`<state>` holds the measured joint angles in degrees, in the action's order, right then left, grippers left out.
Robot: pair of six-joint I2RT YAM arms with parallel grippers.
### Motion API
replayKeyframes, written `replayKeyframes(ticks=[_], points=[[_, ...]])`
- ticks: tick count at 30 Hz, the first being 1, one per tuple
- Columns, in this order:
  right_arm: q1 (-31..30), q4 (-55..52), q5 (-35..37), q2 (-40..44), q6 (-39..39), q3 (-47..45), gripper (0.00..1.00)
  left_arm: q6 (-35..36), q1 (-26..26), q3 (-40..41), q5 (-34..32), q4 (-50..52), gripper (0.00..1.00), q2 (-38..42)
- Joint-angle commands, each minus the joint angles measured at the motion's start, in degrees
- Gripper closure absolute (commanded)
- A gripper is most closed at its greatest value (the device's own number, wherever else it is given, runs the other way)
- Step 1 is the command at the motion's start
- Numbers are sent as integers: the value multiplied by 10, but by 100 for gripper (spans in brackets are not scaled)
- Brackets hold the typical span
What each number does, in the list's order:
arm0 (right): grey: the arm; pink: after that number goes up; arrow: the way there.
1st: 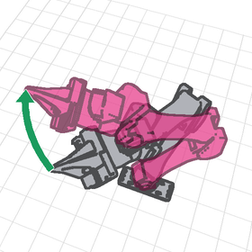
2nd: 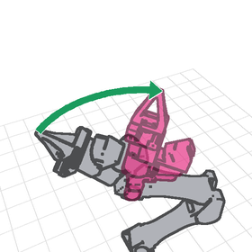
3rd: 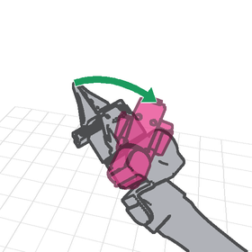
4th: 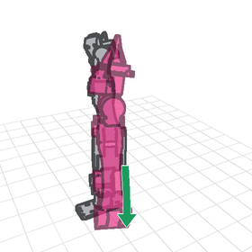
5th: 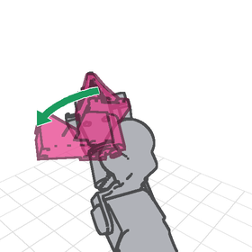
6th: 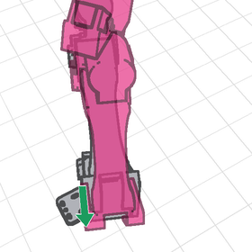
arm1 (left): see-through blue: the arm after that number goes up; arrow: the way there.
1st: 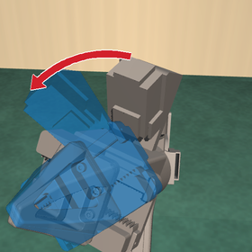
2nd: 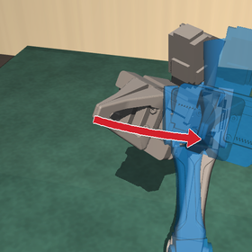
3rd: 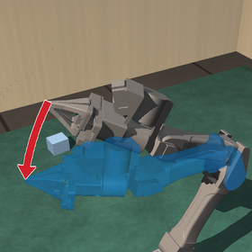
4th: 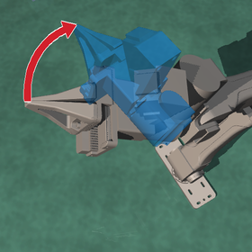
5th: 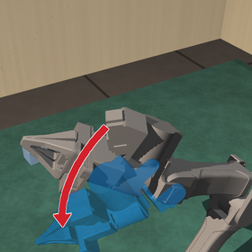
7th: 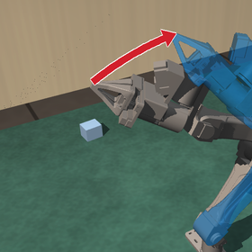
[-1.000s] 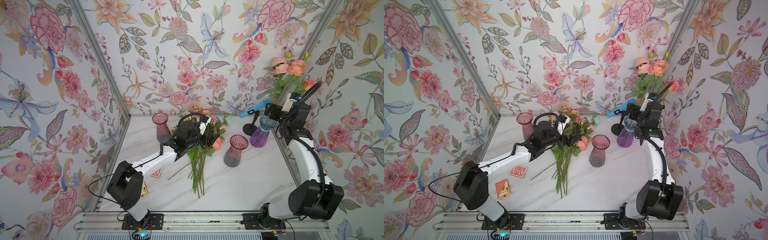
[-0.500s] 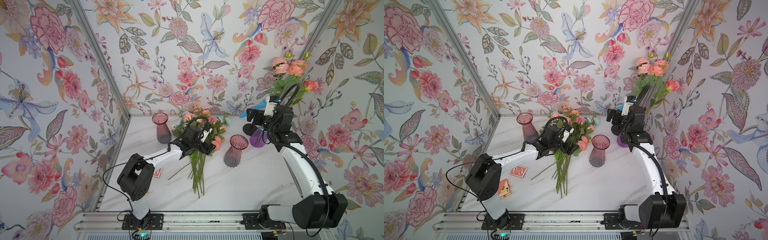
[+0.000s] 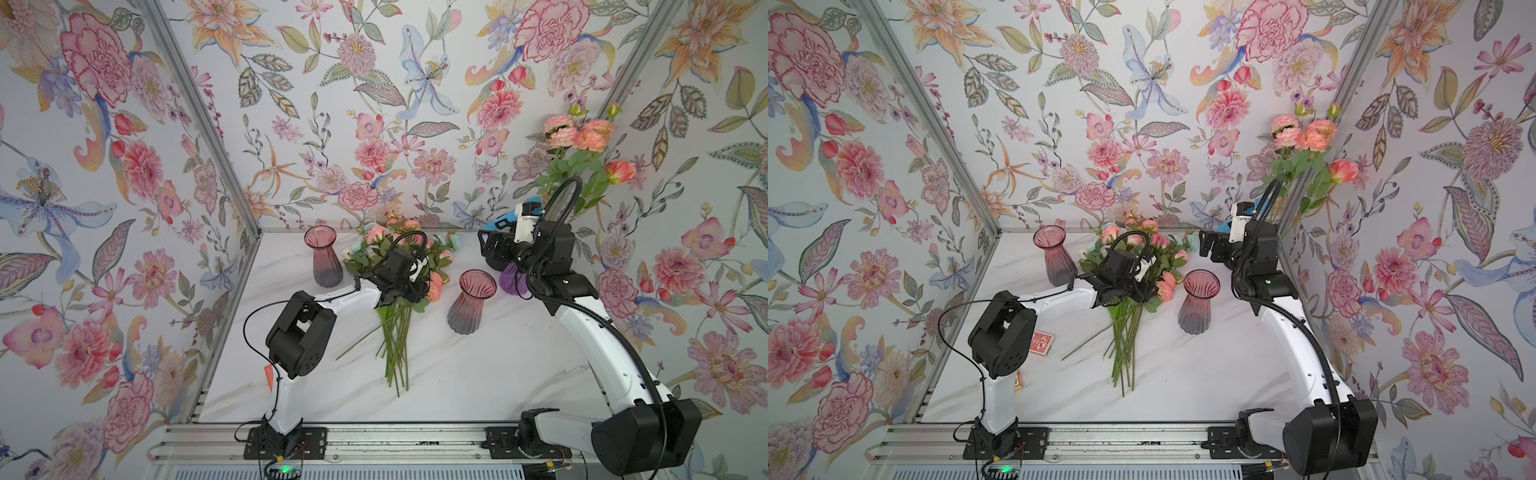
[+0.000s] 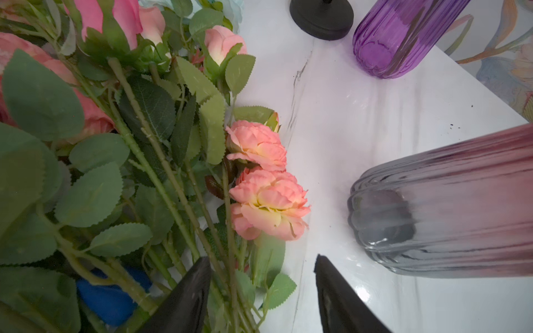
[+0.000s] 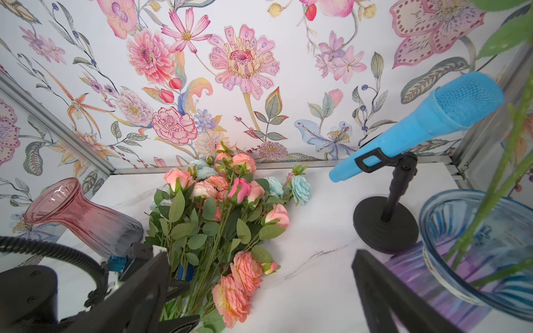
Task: Place the pink flowers into the vase
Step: Pick up the flower at the center of the board.
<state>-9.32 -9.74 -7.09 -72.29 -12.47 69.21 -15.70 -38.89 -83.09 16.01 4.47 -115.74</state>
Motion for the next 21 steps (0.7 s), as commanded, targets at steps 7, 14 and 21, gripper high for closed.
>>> replayKeyframes(ticks=[7, 14, 21], points=[[-3, -1, -13, 9, -5, -13, 1, -12, 13, -73, -12, 51, 53, -64], [-3, 0, -13, 10, -4, -16, 0, -29, 24, -87, 1, 56, 62, -83], [-4, 3, -16, 8, -7, -21, 1, -22, 24, -71, 39, 57, 69, -65]])
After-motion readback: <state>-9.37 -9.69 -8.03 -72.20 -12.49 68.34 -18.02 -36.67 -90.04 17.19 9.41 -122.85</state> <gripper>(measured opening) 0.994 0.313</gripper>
